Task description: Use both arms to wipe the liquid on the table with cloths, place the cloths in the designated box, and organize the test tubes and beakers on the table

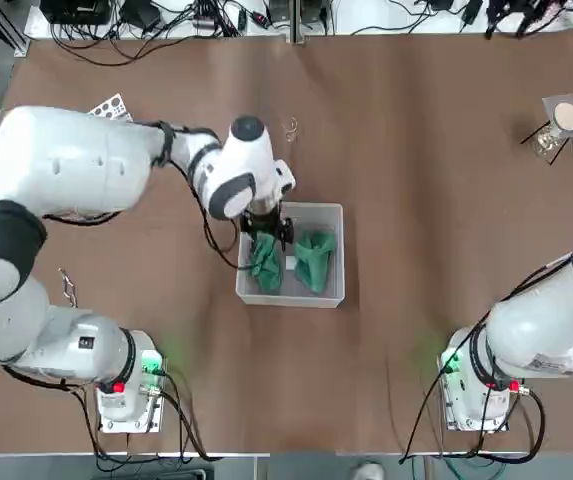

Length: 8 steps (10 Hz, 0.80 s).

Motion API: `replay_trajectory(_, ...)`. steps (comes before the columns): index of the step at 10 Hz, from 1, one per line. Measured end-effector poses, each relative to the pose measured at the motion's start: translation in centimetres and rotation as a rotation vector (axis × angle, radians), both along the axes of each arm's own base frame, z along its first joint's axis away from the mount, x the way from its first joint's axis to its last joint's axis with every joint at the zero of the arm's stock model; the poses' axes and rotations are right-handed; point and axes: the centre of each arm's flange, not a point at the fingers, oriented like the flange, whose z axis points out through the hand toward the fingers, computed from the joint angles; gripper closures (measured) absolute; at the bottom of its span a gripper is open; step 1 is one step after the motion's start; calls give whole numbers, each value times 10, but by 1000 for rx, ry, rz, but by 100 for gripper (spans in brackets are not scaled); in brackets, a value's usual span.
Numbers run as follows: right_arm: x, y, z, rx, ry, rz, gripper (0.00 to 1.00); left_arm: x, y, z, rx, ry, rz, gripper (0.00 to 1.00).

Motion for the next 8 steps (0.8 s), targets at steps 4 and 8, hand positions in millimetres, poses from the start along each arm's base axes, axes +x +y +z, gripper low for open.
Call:
replay_trajectory(4,-16,135,-69,15,34,-59,0,2,4,-53,102,-71,-22,0)
replay_trajectory(8,-97,264,-109,-3,-47,-146,0,28,-2,-86,96,-44,-22,2)
